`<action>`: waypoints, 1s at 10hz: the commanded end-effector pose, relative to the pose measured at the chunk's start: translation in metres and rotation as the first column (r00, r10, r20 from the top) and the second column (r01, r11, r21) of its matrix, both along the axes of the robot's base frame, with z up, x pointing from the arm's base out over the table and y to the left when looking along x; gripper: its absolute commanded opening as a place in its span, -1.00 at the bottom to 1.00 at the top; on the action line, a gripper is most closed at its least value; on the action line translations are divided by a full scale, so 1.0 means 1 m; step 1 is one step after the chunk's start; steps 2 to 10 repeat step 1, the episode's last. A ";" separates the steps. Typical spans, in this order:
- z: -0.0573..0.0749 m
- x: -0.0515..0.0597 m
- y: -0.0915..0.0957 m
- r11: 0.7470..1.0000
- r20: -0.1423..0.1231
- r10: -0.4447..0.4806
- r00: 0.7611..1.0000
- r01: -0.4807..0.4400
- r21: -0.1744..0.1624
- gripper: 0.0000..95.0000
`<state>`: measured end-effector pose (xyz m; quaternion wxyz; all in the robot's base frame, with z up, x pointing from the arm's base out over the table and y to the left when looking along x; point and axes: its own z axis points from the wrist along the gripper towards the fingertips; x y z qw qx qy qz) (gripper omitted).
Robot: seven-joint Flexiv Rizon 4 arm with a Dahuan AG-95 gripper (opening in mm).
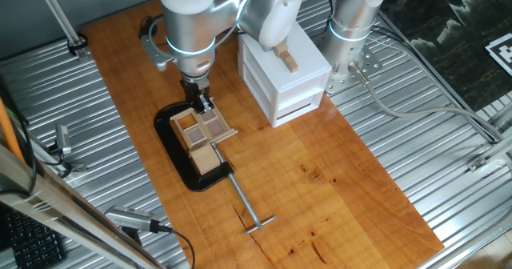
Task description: Close a sliding window
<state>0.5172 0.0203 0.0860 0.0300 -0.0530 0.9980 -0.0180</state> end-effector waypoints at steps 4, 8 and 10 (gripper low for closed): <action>0.000 0.000 0.001 1.000 -0.007 0.008 1.000 -0.008 0.010 -1.00; 0.000 0.000 0.001 1.000 -0.007 0.008 1.000 -0.008 0.010 -1.00; 0.000 0.000 0.001 1.000 -0.007 0.008 1.000 -0.008 0.010 -1.00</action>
